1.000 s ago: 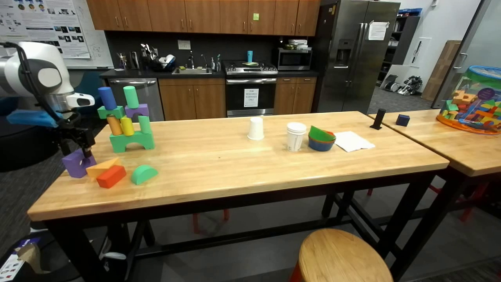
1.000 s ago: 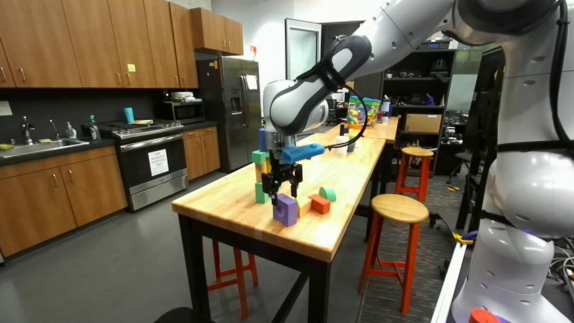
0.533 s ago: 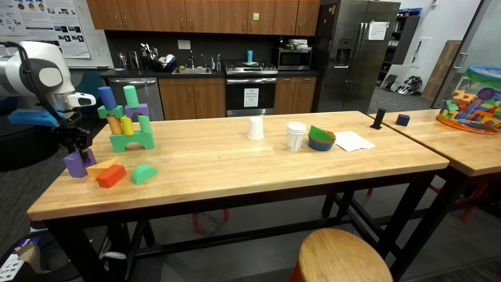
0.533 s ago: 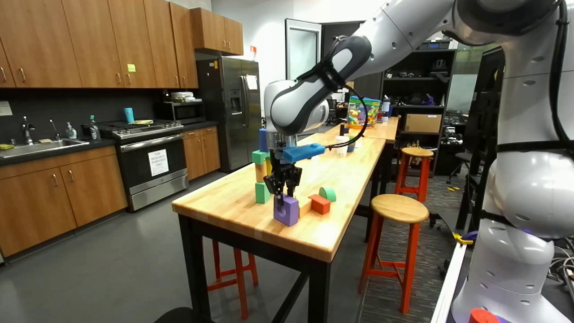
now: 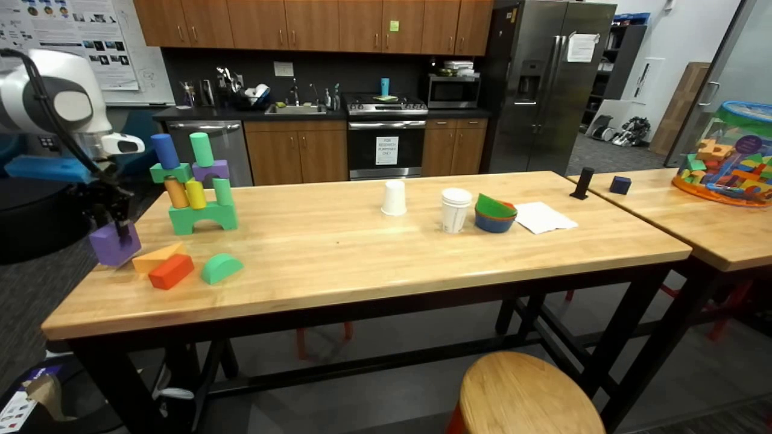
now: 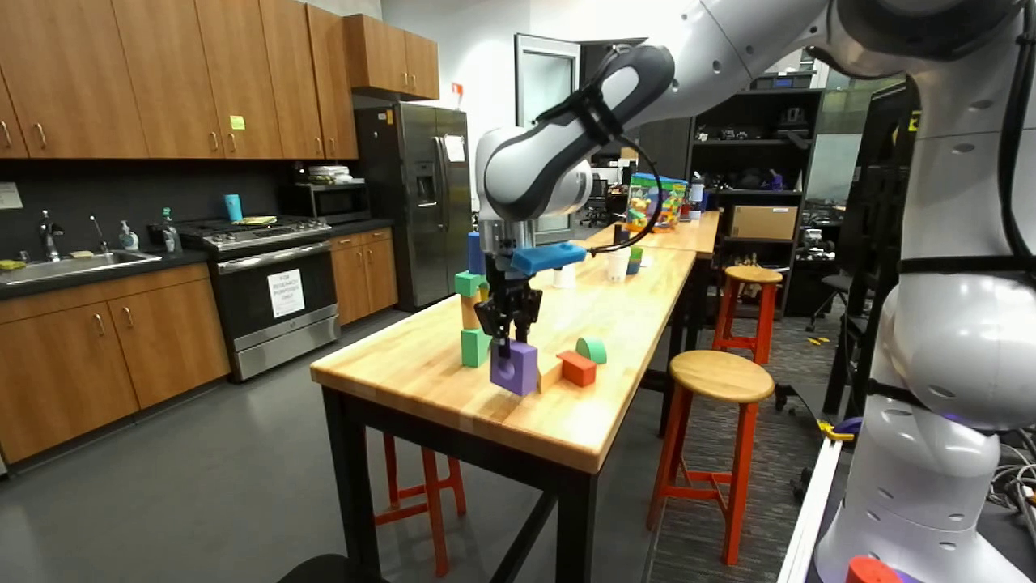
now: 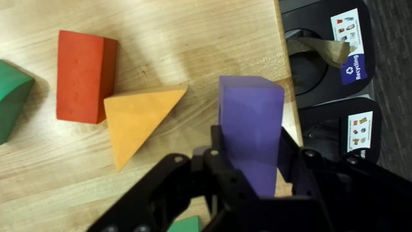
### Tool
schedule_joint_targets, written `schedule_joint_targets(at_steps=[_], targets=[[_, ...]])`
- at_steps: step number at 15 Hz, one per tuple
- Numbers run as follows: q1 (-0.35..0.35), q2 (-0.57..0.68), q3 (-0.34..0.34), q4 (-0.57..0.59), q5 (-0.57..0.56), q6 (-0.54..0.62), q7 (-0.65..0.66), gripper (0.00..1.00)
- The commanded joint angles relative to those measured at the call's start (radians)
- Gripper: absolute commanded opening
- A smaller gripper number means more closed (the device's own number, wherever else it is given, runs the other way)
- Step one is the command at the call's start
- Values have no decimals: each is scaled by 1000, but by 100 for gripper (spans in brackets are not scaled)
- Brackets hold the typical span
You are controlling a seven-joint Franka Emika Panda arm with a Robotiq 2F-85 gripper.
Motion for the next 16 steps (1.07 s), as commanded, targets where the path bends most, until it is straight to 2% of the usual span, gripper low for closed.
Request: schedule_joint_targets(at_steps=[1, 5, 10, 11, 12, 13, 16], targets=[[0, -107, 1, 76, 0, -164, -64, 15], [0, -168, 1, 256, -16, -339, -122, 15], [-5, -149, -1, 531, -48, -504, -165, 15], [-3, -140, -2, 561, -51, -527, -185, 15], [-2, -179, 0, 482, -34, -476, -153, 15], [-2, -177, 0, 501, -34, -485, -155, 40], [-2, -176, 0, 490, -34, -483, -155, 40]])
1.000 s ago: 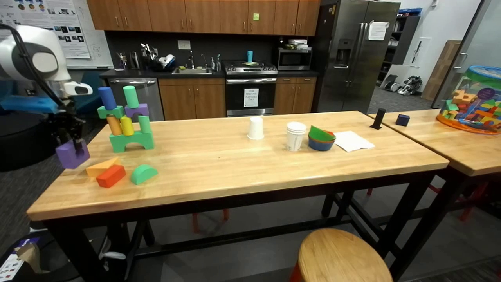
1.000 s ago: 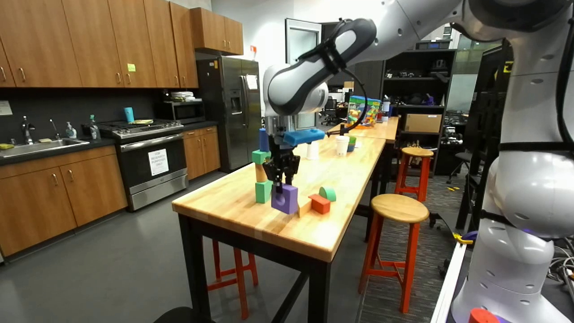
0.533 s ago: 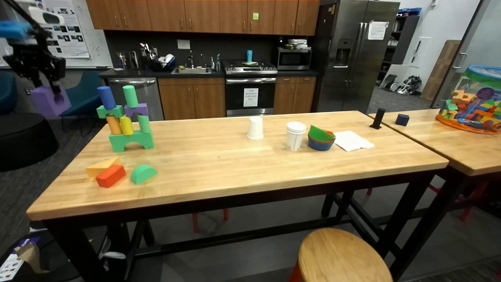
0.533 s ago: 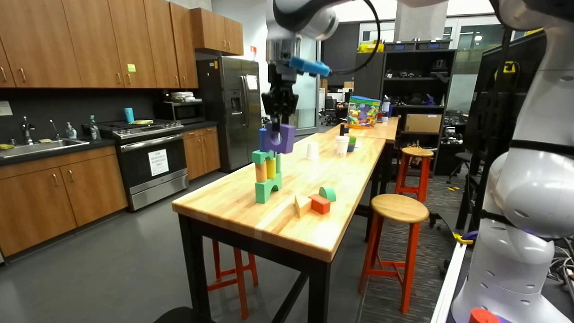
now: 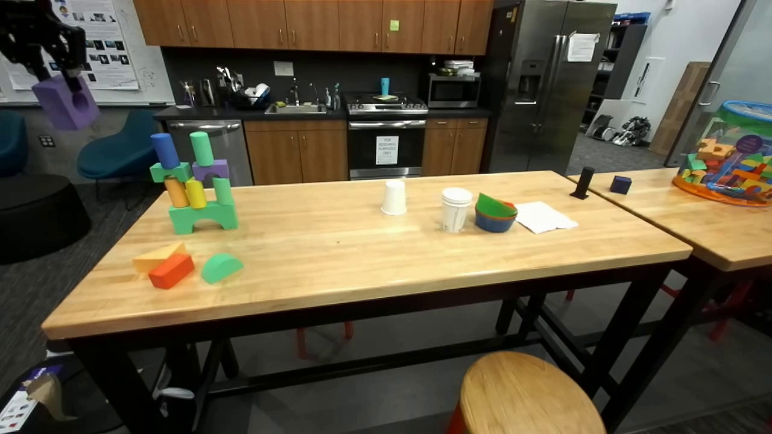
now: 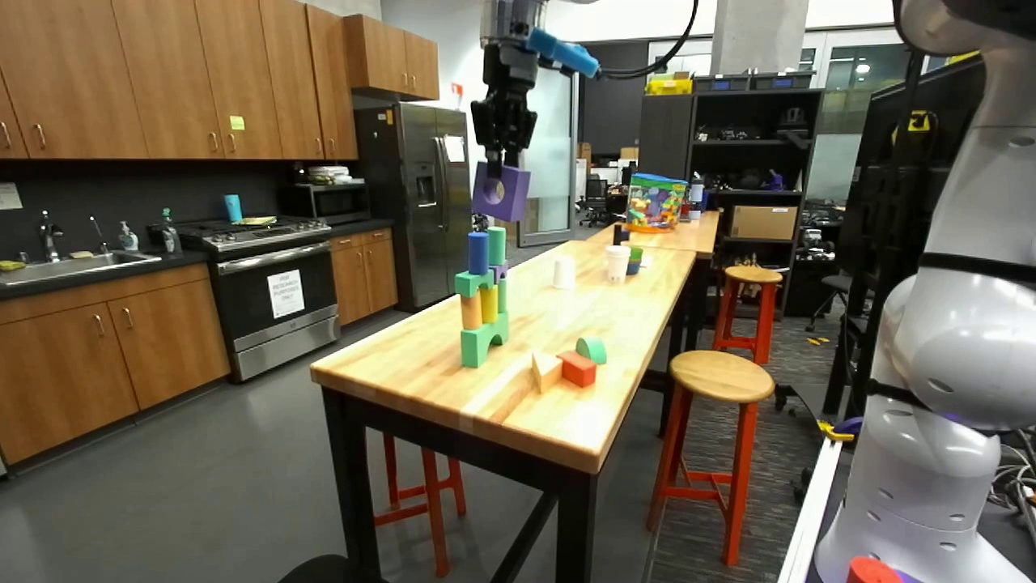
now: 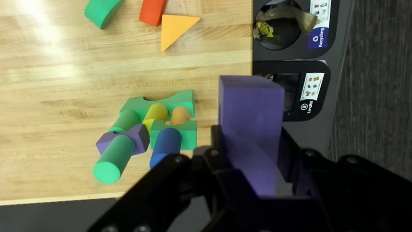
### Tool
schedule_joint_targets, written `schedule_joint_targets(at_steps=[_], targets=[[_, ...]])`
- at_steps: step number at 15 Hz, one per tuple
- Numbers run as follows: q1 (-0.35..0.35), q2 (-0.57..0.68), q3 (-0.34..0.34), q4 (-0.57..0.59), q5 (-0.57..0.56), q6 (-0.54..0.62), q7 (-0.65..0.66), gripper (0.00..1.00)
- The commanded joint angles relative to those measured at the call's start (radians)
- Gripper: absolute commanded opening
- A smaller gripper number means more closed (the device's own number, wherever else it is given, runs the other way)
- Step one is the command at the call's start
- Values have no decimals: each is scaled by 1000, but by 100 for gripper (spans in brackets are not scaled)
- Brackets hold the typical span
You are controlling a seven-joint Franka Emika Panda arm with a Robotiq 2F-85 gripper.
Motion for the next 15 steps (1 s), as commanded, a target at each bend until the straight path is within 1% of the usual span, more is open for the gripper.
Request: schedule_joint_targets(at_steps=[1, 5, 6, 8, 9, 11, 15], targets=[[-1, 4, 2, 2, 0, -3, 0, 40], [-1, 6, 1, 2, 0, -3, 0, 40], [-1, 6, 2, 2, 0, -3, 0, 15], [0, 17, 3, 6, 8, 7, 18, 15], [0, 20, 5, 5, 9, 24, 49, 15], [-6, 21, 10, -8, -12, 123, 174, 15], [-12, 47, 10, 2, -39, 219, 387, 15]])
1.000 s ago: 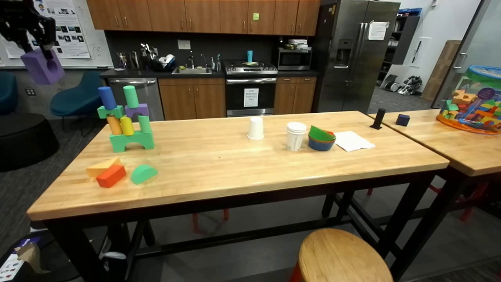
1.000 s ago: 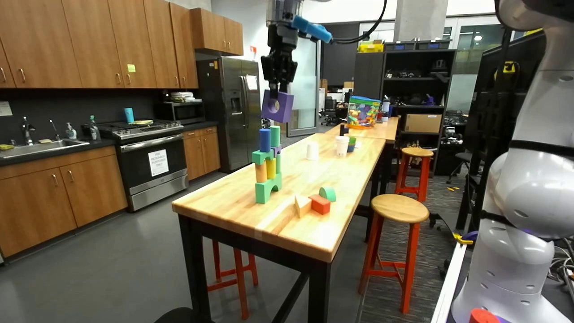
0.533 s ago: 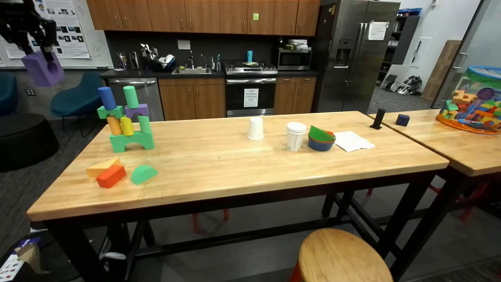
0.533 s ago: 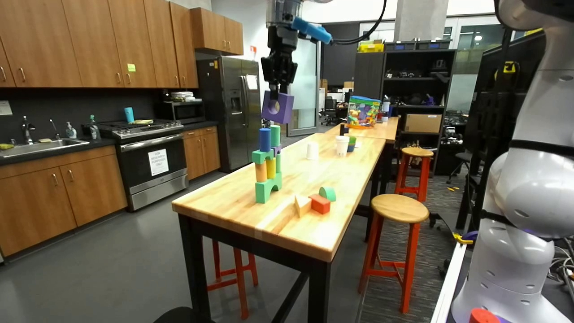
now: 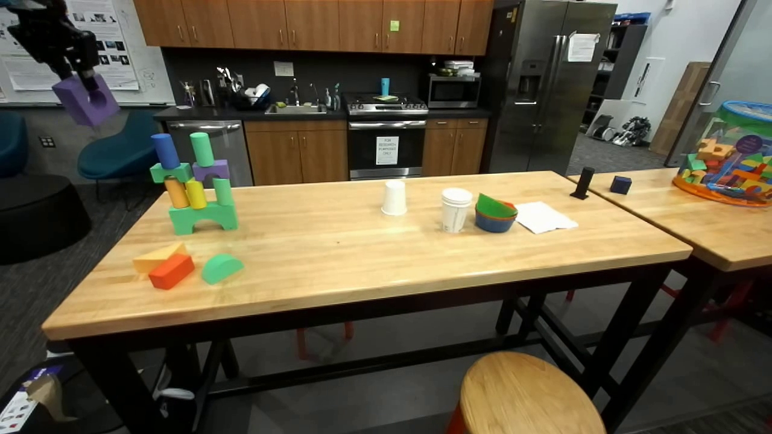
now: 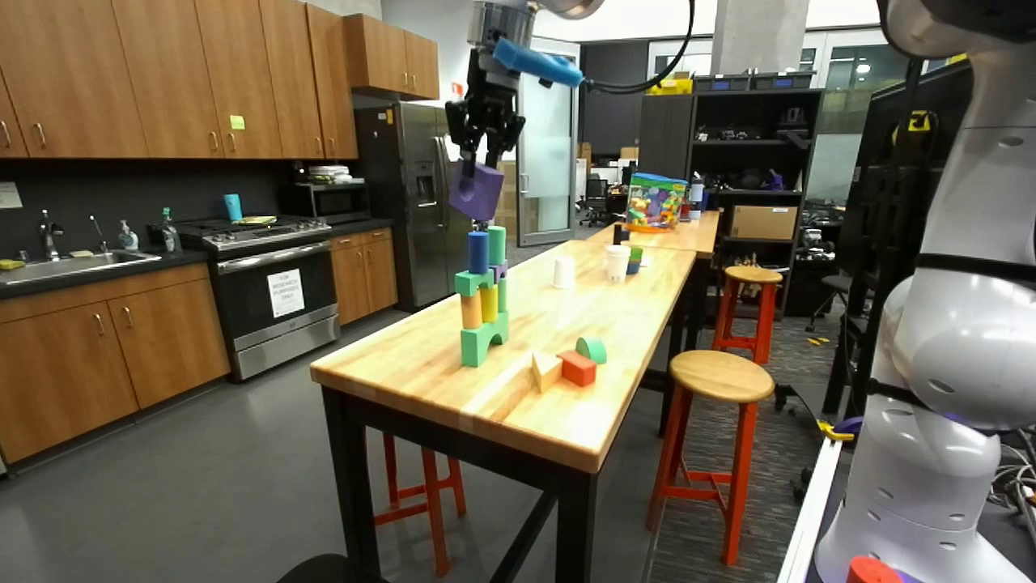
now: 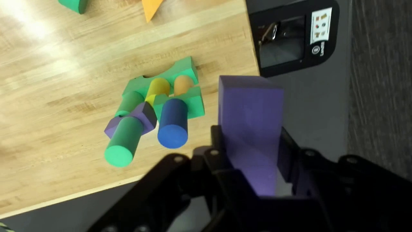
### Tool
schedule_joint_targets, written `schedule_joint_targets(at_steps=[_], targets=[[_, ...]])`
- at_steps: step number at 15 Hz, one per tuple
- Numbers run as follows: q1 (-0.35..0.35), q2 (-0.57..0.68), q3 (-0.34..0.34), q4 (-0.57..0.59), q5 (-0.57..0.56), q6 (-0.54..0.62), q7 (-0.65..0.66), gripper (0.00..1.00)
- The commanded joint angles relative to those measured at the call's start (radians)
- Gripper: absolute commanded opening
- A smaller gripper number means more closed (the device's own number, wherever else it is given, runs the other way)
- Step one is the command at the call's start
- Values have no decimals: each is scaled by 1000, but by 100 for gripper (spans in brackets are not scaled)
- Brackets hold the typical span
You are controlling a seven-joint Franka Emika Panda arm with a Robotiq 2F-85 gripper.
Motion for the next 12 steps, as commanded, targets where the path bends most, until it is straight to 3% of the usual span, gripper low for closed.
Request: schedule_joint_targets(at_steps=[1, 10, 11, 12], targets=[[-14, 19, 6, 8, -42, 70, 189, 15], [-51, 16, -13, -12, -79, 235, 623, 15], [-50, 27, -17, 4, -67, 190, 532, 40], [-51, 27, -18, 3, -67, 208, 564, 40]])
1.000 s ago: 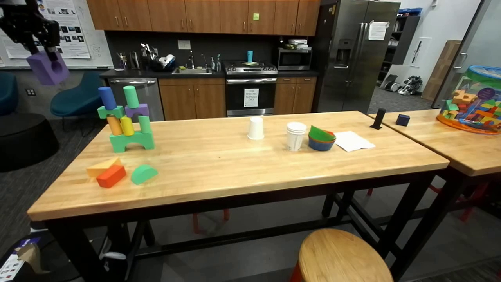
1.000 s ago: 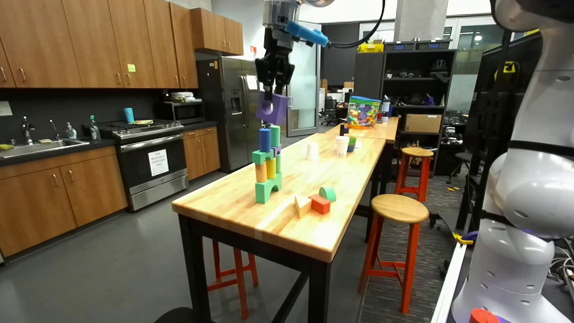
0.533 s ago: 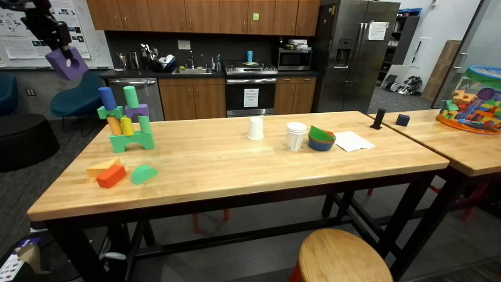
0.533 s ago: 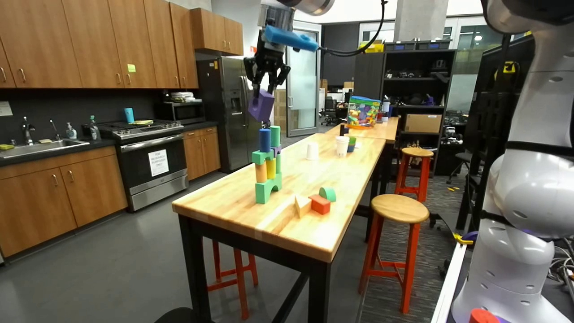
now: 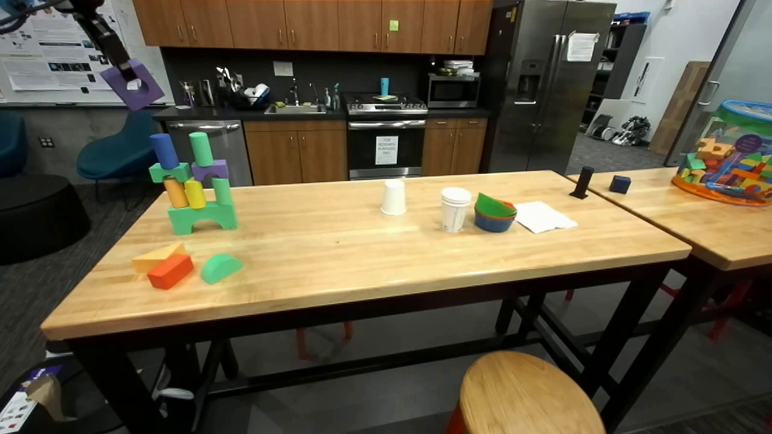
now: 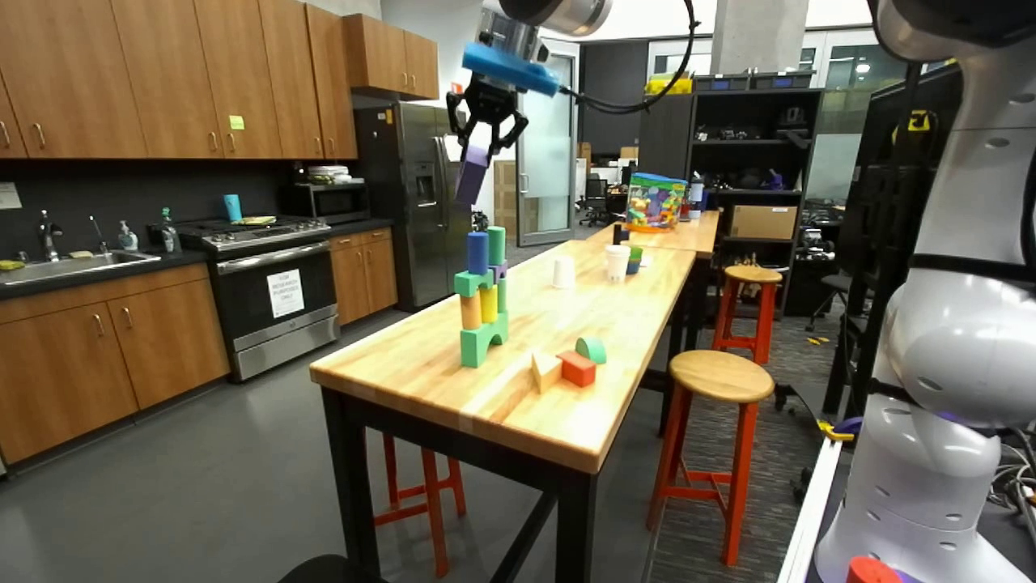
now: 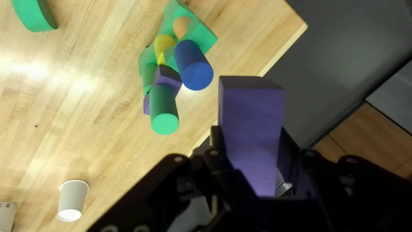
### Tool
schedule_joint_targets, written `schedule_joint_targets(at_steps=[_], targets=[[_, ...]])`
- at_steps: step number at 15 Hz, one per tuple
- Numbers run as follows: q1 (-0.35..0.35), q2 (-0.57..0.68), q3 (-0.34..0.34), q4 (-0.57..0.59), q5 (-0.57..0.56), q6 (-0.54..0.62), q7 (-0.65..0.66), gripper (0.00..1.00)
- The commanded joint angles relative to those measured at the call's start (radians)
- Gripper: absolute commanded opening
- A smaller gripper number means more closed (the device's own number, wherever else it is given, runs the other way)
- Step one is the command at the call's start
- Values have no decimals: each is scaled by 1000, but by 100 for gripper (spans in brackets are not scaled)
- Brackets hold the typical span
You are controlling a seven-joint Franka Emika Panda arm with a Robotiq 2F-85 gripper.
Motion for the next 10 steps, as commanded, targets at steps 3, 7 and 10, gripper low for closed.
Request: schedule_joint_targets(at_steps=[3, 7, 10], targets=[[4, 2, 1, 5, 0, 7, 31, 40], [5, 8, 2, 13, 1, 3, 57, 15], [4, 15, 3, 42, 44, -42, 207, 15]])
